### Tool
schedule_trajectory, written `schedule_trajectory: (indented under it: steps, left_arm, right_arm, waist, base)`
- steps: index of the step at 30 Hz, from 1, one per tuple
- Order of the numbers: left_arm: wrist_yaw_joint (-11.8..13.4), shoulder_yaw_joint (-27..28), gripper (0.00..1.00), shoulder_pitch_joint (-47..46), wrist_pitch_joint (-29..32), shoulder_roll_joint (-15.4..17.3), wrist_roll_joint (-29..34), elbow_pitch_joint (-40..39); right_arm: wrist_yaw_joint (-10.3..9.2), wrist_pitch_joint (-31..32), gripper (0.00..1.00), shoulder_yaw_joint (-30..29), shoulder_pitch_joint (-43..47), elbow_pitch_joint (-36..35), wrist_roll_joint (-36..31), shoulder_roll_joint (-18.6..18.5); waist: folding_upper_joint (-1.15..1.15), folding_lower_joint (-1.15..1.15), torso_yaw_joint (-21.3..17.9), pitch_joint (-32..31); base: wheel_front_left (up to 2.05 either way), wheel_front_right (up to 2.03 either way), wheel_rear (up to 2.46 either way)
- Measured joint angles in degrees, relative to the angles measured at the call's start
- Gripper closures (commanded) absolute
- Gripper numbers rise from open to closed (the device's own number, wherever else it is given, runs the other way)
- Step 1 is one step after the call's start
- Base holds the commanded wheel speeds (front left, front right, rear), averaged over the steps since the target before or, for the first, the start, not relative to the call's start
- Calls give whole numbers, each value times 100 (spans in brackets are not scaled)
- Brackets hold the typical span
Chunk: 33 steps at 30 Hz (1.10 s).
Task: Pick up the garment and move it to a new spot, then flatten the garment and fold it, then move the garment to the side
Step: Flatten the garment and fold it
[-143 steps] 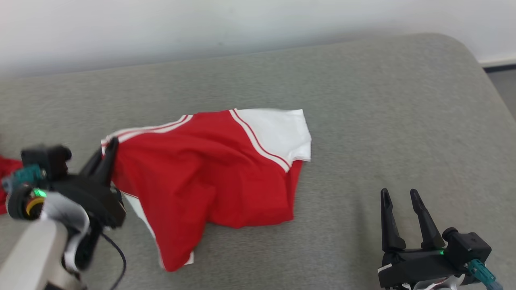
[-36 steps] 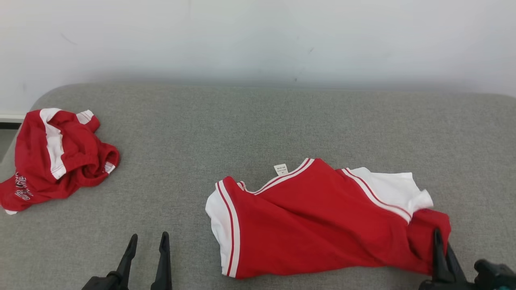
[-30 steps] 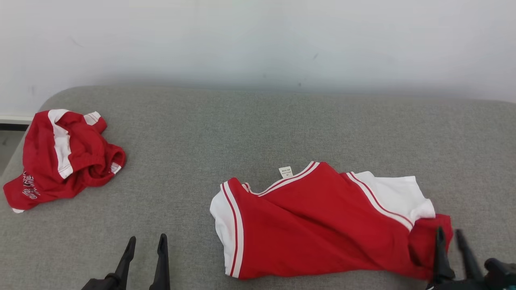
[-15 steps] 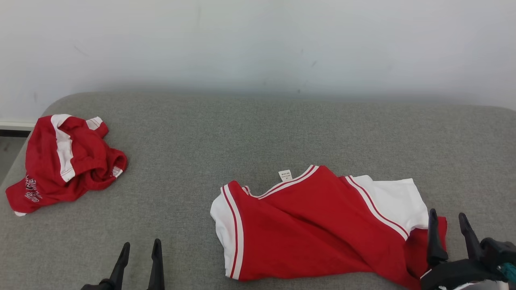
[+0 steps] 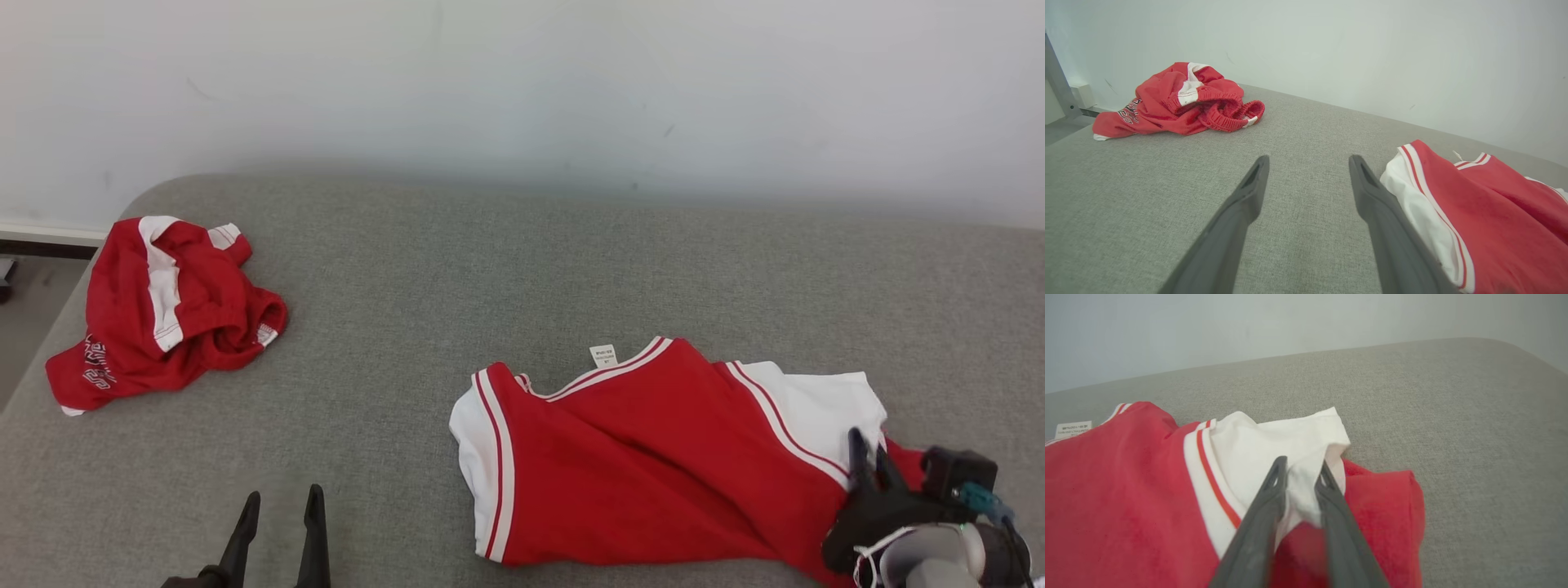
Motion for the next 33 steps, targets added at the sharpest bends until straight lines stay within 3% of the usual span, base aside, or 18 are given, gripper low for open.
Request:
schedule_trajectory:
  steps: [5, 9, 14, 18, 21, 26, 27, 28, 29, 33]
  left_arm:
    - [0, 86, 0, 7, 0, 1, 0, -4]
    - [0, 129, 0, 1, 0, 1, -1, -7]
    - [0, 111, 0, -34, 0, 1, -10, -22]
    - [0, 82, 0, -57, 0, 0, -44, -27]
    - [0, 104, 0, -47, 0, 1, -53, -36]
    - [0, 109, 0, -20, 0, 1, -79, -23]
    - [0, 108, 0, -17, 0, 2, -85, -14]
    - [0, 107, 0, -17, 0, 0, -87, -8]
    - [0, 105, 0, -15, 0, 2, -92, -2]
    - [0, 126, 0, -5, 0, 1, -91, 7]
  right_arm:
    - [0, -138, 100, 299, -318, -131, 155, -1]
    - [0, -176, 100, 790, -401, -896, 318, 130]
    - [0, -179, 100, 1908, -272, -2173, 584, 322]
    - [0, -178, 100, 2939, 38, -2719, 733, 404]
    - [0, -178, 100, 3646, 261, -2749, 879, 458]
    - [0, -179, 100, 4733, 376, -2085, 987, 403]
    - [0, -178, 93, 4822, 376, -1898, 1057, 400]
    - [0, -176, 8, 4840, 376, -1744, 1127, 397]
    - [0, -178, 0, 4821, 372, -1731, 1200, 399]
    - [0, -179, 0, 4731, 300, -2111, 1346, 453]
  waist:
    - [0, 0, 9, 19]
    - [0, 0, -15, 22]
    - [0, 0, 6, 47]
    - [0, 0, 76, 65]
    - [0, 0, 139, 73]
    - [0, 0, 219, 73]
    - [0, 0, 231, 68]
    - [0, 0, 240, 60]
    - [0, 0, 244, 52]
    - [0, 0, 221, 12]
  base:
    - [0, 0, 0]
    - [0, 0, 0]
    - [0, 0, 0]
    - [0, 0, 0]
    - [0, 0, 0]
    - [0, 0, 0]
    - [0, 0, 0]
    - [0, 0, 0]
    - [0, 0, 0]
    - [0, 0, 0]
